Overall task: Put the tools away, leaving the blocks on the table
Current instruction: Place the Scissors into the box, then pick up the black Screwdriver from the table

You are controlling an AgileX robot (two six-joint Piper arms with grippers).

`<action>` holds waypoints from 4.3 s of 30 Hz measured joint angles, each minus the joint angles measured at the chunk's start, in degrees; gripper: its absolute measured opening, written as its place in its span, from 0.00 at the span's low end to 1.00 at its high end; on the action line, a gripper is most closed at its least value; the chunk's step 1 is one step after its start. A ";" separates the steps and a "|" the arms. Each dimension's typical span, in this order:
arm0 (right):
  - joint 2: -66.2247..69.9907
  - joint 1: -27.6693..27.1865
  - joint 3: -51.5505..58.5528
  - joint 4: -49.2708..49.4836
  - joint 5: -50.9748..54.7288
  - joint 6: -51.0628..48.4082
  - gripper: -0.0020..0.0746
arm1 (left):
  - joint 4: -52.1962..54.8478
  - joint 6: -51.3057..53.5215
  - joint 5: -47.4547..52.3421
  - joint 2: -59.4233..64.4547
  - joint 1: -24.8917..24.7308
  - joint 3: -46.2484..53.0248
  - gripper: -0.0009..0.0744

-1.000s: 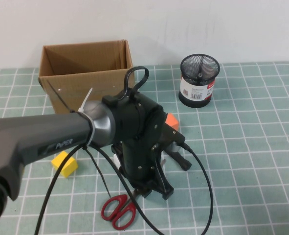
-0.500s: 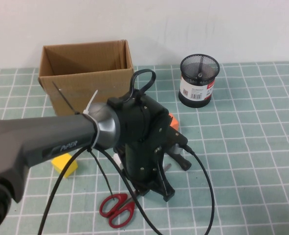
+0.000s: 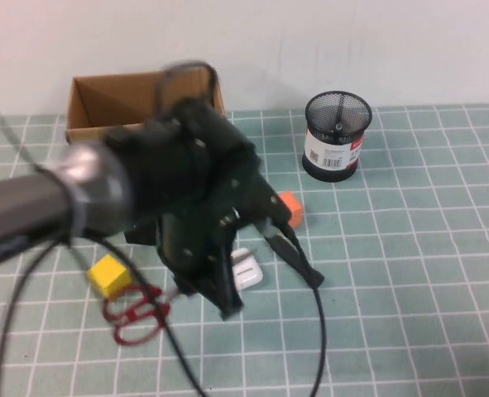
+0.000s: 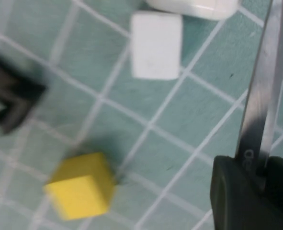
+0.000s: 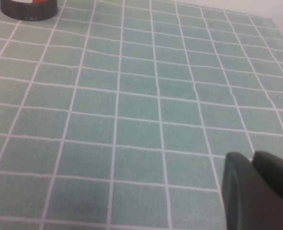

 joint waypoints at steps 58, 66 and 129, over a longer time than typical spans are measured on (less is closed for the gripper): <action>0.00 0.00 0.00 0.00 0.00 0.14 0.02 | 5.57 39.93 -29.37 12.66 24.98 -21.99 0.38; 0.00 0.00 0.00 0.00 0.00 0.03 0.02 | 5.31 36.21 -30.23 9.61 24.54 -21.99 0.52; 0.00 0.00 0.00 0.00 0.00 0.05 0.02 | -3.22 -10.24 -83.57 -87.18 36.74 72.65 0.01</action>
